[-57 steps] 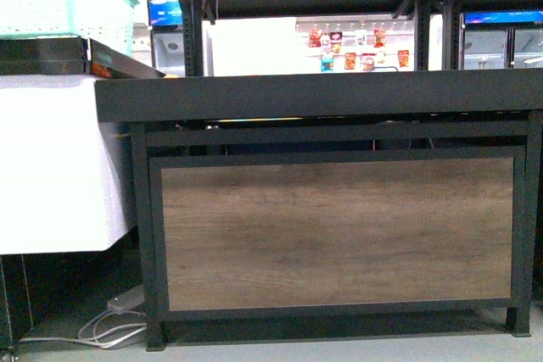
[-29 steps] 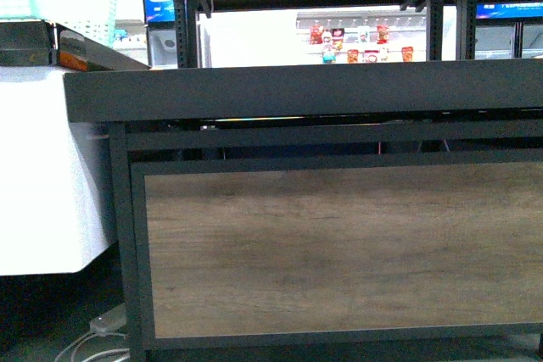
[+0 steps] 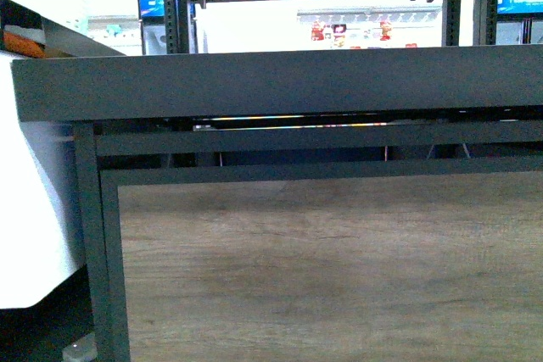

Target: Pick lemon from shelf

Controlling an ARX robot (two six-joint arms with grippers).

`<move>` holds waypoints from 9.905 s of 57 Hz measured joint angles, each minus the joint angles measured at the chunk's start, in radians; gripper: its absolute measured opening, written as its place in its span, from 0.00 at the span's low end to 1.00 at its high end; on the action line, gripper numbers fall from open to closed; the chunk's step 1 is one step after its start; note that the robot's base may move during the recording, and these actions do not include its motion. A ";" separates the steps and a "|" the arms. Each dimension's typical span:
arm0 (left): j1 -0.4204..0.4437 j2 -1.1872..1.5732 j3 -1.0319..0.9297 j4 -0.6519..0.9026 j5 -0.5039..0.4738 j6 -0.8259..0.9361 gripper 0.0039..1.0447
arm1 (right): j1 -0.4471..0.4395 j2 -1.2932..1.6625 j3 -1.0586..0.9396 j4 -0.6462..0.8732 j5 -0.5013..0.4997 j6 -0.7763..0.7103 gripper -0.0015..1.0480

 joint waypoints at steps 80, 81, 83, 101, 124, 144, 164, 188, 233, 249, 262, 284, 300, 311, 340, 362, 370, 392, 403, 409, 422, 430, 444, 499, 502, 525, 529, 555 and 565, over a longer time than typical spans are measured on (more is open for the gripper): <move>0.000 0.000 0.000 0.000 0.000 0.000 0.93 | 0.000 0.002 0.000 0.000 0.000 0.000 0.93; 0.000 0.000 0.000 0.000 0.000 0.000 0.93 | 0.000 0.002 0.000 0.000 -0.001 0.000 0.93; 0.000 0.001 0.000 0.000 0.001 0.000 0.93 | 0.000 0.002 0.000 0.000 0.000 0.000 0.93; 0.000 0.000 0.000 0.000 0.000 0.000 0.93 | 0.000 0.001 0.000 0.000 0.000 0.000 0.93; 0.000 0.000 0.000 0.000 0.000 0.000 0.93 | 0.000 0.001 0.000 0.000 0.000 0.000 0.93; 0.000 0.000 0.000 0.000 0.000 0.000 0.93 | 0.000 0.001 0.000 0.000 0.000 0.000 0.93; 0.000 0.000 0.000 0.000 0.000 0.000 0.93 | 0.000 0.001 0.000 0.000 0.000 0.001 0.93; 0.000 0.000 0.000 0.000 0.000 0.000 0.93 | 0.000 0.001 0.000 0.000 0.000 0.000 0.93; 0.343 0.758 0.417 0.123 0.431 -0.844 0.93 | 0.000 0.001 0.000 0.000 0.000 0.000 0.93; 0.492 1.252 0.809 0.198 0.473 -1.059 0.93 | 0.000 0.001 0.000 0.000 0.000 0.000 0.93; 0.557 1.485 1.012 0.219 0.496 -1.164 0.93 | 0.000 0.001 0.000 0.000 0.000 0.000 0.93; 0.552 1.804 1.276 0.290 0.480 -1.250 0.93 | 0.000 0.001 0.000 0.000 0.000 0.000 0.93; 0.502 1.922 1.397 0.368 0.473 -1.266 0.93 | 0.000 0.001 0.000 0.000 0.000 0.000 0.93; 0.494 1.965 1.447 0.367 0.458 -1.265 0.93 | 0.000 0.001 0.000 0.000 0.000 0.000 0.93; 0.485 1.968 1.452 0.328 0.436 -1.218 0.22 | 0.000 0.001 0.000 0.000 0.000 0.000 0.93; 0.374 1.729 1.292 0.220 0.525 -1.031 0.11 | 0.000 0.001 0.000 0.000 0.000 0.000 0.93; 0.310 1.638 1.247 0.180 0.553 -0.965 0.10 | 0.000 0.001 0.000 0.000 0.000 0.000 0.93; 0.019 1.576 1.163 0.186 0.550 -0.924 0.10 | 0.000 0.001 0.000 0.000 0.000 0.000 0.93; -0.336 1.820 1.270 0.335 0.464 -1.003 0.10 | 0.000 0.001 0.000 0.000 0.000 0.000 0.93; -0.365 1.847 1.292 0.343 0.460 -1.009 0.10 | 0.000 0.001 0.000 0.000 0.000 0.000 0.93; -0.393 1.867 1.295 0.369 0.451 -1.014 0.10 | 0.000 0.001 0.000 0.000 0.000 0.000 0.93; -0.393 1.867 1.295 0.373 0.448 -1.010 0.10 | 0.040 0.137 0.036 -0.042 0.223 0.064 0.93; -0.394 1.867 1.295 0.373 0.446 -1.011 0.09 | -0.189 0.813 0.197 0.345 -0.071 0.119 0.93; -0.394 1.867 1.295 0.373 0.446 -1.011 0.09 | -0.137 2.607 1.517 0.317 -0.371 -0.389 0.93; -0.394 1.867 1.295 0.373 0.445 -1.011 0.09 | -0.129 2.656 1.585 0.289 -0.373 -0.426 0.93; -0.394 1.867 1.295 0.373 0.446 -1.011 0.09 | -0.121 2.842 1.895 0.181 -0.413 -0.510 0.93; -0.394 1.867 1.295 0.373 0.446 -1.010 0.09 | -0.115 2.854 1.910 0.183 -0.419 -0.508 0.93; -0.394 1.867 1.295 0.373 0.445 -1.011 0.09 | -0.095 2.947 1.992 0.185 -0.407 -0.490 0.93; -0.394 1.867 1.295 0.373 0.445 -1.010 0.09 | -0.094 2.981 2.027 0.193 -0.388 -0.485 0.93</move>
